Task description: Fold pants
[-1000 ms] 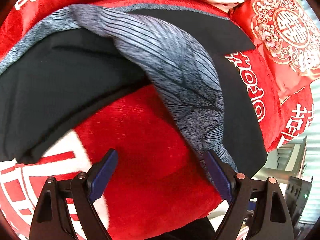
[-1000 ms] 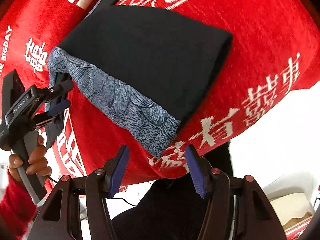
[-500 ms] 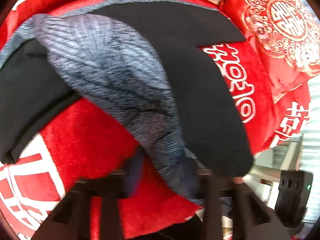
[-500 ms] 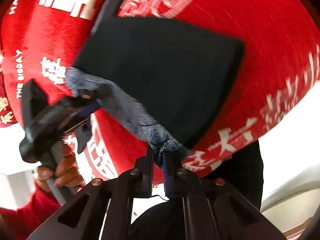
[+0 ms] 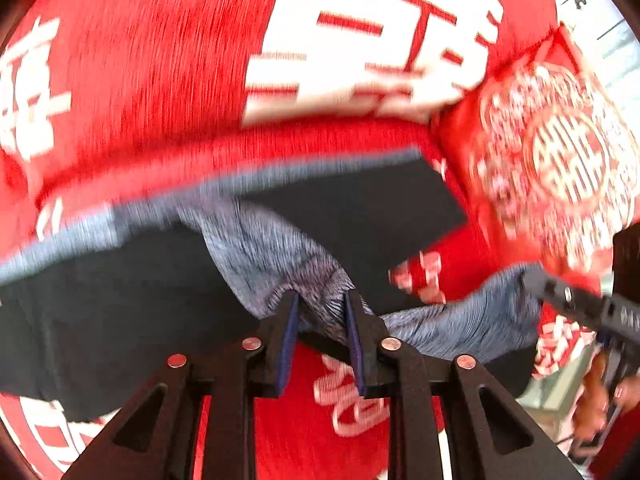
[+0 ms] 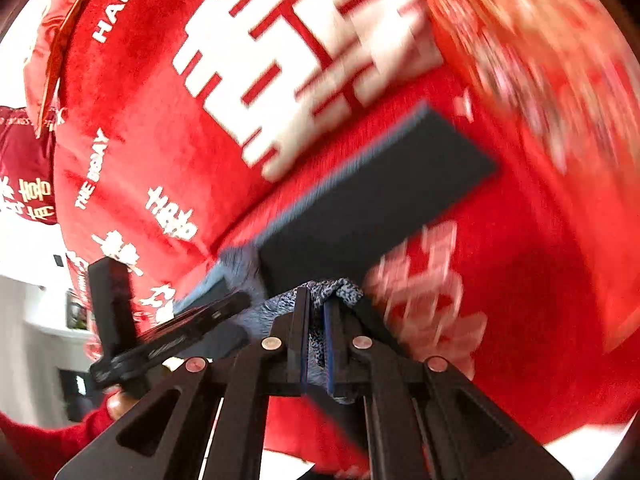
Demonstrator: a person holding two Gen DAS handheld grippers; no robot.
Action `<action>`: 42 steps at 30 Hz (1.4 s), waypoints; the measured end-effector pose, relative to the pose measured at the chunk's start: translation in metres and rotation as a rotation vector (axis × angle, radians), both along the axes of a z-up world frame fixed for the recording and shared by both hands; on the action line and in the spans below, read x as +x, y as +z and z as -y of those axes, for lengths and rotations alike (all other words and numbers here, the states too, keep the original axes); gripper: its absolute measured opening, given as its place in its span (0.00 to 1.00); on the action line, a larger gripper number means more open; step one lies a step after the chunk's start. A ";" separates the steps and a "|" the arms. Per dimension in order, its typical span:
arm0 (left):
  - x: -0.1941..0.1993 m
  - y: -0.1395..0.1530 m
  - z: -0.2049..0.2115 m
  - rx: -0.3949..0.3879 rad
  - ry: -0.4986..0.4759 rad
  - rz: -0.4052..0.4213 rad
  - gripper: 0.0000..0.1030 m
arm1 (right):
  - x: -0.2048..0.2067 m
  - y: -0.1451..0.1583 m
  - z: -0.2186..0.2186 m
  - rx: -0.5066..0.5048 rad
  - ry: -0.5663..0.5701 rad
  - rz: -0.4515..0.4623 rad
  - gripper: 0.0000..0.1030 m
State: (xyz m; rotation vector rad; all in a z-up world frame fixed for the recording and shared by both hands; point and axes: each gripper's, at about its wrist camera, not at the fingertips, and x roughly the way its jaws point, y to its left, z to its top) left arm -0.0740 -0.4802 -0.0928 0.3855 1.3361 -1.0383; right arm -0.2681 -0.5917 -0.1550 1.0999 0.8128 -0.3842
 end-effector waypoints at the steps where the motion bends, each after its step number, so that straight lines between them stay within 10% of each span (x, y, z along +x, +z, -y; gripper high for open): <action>1: 0.005 0.006 0.008 -0.001 0.014 0.053 0.54 | 0.009 0.000 0.014 -0.019 0.013 -0.009 0.06; 2: 0.009 0.011 0.011 -0.003 0.034 0.113 0.80 | 0.023 0.002 0.033 -0.061 0.033 -0.027 0.06; 3: 0.012 0.017 0.012 -0.012 0.059 0.183 0.85 | 0.033 0.002 0.046 -0.090 0.044 -0.043 0.06; 12: 0.034 -0.038 0.001 0.199 0.118 0.207 0.85 | 0.099 -0.060 0.126 -0.180 0.117 -0.243 0.11; 13: 0.035 -0.048 0.001 0.228 0.128 0.214 0.85 | 0.100 -0.065 0.128 -0.187 0.116 -0.275 0.25; 14: 0.037 -0.055 0.002 0.249 0.135 0.216 0.85 | 0.101 -0.071 0.130 -0.196 0.110 -0.329 0.61; 16: 0.041 -0.068 0.006 0.290 0.149 0.213 0.85 | 0.099 -0.068 0.130 -0.226 0.094 -0.350 0.91; 21: 0.045 -0.077 0.024 0.283 0.146 0.237 0.85 | 0.083 -0.038 0.106 -0.341 0.121 -0.315 0.87; 23: 0.043 -0.084 0.035 0.279 0.135 0.269 0.85 | 0.081 -0.045 0.099 -0.322 0.152 -0.331 0.49; 26: 0.048 -0.106 0.052 0.323 0.141 0.272 0.85 | 0.091 -0.078 0.100 -0.256 0.193 -0.402 0.35; 33: 0.076 -0.124 0.066 0.279 0.235 0.252 0.97 | 0.118 -0.117 0.135 -0.283 0.128 -0.389 0.32; 42: 0.105 -0.097 0.046 0.280 0.269 0.260 0.97 | 0.112 -0.097 0.146 -0.238 0.047 -0.401 0.38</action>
